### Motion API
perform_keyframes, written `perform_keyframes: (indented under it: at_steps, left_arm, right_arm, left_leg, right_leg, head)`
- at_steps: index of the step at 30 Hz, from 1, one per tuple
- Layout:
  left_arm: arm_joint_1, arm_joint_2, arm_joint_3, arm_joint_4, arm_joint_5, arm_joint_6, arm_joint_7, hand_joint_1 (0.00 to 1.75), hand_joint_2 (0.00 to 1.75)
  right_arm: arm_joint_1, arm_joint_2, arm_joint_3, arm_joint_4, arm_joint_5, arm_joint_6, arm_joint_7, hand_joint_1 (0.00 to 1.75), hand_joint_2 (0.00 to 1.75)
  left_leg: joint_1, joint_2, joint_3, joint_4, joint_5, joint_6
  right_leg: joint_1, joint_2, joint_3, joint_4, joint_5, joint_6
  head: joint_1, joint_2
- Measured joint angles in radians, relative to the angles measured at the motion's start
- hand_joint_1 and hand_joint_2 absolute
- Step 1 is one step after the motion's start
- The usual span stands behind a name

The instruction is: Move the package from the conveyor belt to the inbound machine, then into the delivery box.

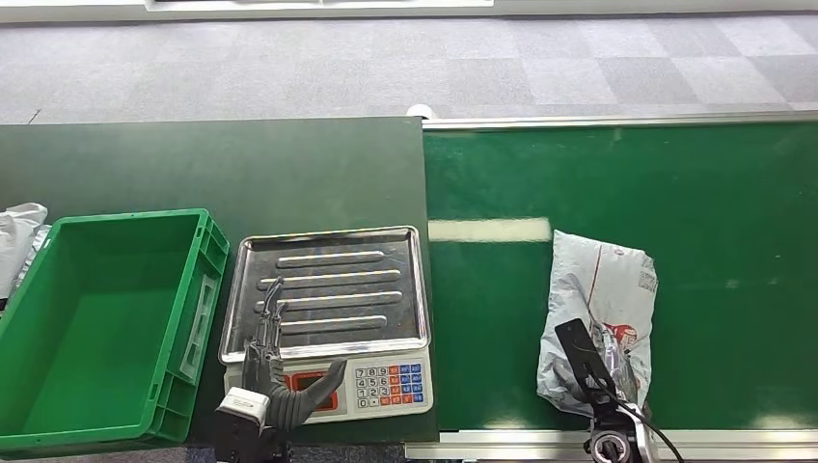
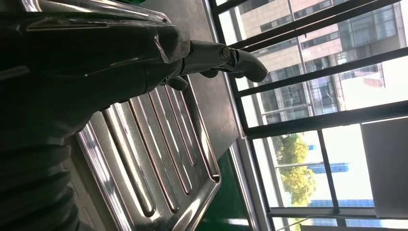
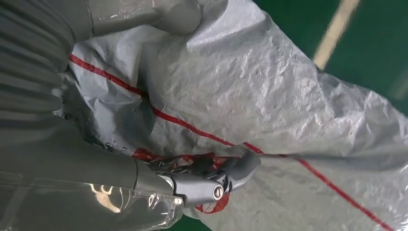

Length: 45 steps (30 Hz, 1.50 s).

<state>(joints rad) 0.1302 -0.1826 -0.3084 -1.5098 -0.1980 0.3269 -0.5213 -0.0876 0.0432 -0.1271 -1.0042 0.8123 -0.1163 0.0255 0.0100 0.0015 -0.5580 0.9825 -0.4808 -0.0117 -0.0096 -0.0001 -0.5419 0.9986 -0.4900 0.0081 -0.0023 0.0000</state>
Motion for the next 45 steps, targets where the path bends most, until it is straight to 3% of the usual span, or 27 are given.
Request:
perform_keyframes:
  at_steps: [10, 17, 23, 28, 35, 45]
  left_arm:
    - [-0.007, 0.003, -0.005, 0.019, 0.018, 0.018, 0.027, 0.0, 1.75]
    - [-0.005, 0.002, 0.001, 0.02, 0.028, 0.028, 0.027, 0.0, 1.75]
    - [-0.007, 0.002, 0.007, 0.022, 0.029, 0.029, 0.008, 0.0, 1.75]
    - [-0.019, 0.002, 0.007, 0.037, 0.029, 0.018, -0.009, 0.0, 1.75]
    - [-0.039, 0.003, 0.023, 0.045, 0.011, 0.018, -0.022, 0.0, 1.75]
    - [-0.063, 0.006, 0.112, 0.009, -0.019, 0.006, -0.032, 0.0, 1.75]
  right_arm:
    - [-0.051, -0.012, 0.019, 0.074, 0.038, -0.018, 0.018, 1.75, 1.75]
    - [-0.043, 0.007, 0.028, 0.048, -0.022, -0.142, -0.135, 1.75, 1.75]
    - [-0.036, 0.033, 0.028, -0.029, -0.209, -0.22, -0.308, 1.75, 1.75]
    - [-0.013, 0.053, 0.019, -0.123, -0.408, -0.14, -0.402, 1.75, 1.75]
    - [0.044, 0.065, -0.002, -0.278, -0.546, -0.072, -0.494, 1.75, 1.75]
    - [0.051, 0.059, 0.016, -0.492, -0.527, -0.058, -0.496, 1.75, 1.75]
  left_leg:
    - [0.0, 0.001, 0.004, 0.0, 0.0, 0.0]
    - [0.0, 0.0, 0.003, 0.0, 0.0, 0.0]
    - [0.0, 0.0, 0.002, 0.0, 0.0, 0.0]
    - [0.0, 0.0, 0.002, 0.0, 0.0, 0.0]
    - [0.0, 0.0, 0.002, 0.0, 0.0, 0.0]
    - [0.0, 0.001, 0.002, 0.0, 0.0, 0.0]
  right_leg:
    - [0.0, 0.0, 0.004, 0.0, 0.0, 0.0]
    - [0.0, 0.0, 0.003, 0.0, 0.0, 0.0]
    - [0.0, 0.0, 0.002, 0.0, 0.0, 0.0]
    - [0.0, 0.0, 0.002, 0.0, 0.0, 0.0]
    - [0.0, 0.0, 0.002, 0.0, 0.0, 0.0]
    - [0.0, 0.0, 0.003, 0.0, 0.0, 0.0]
  head:
    - [0.0, 0.0]
    - [0.0, 0.0]
    - [0.0, 0.0]
    - [0.0, 0.0]
    - [0.0, 0.0]
    - [0.0, 0.0]
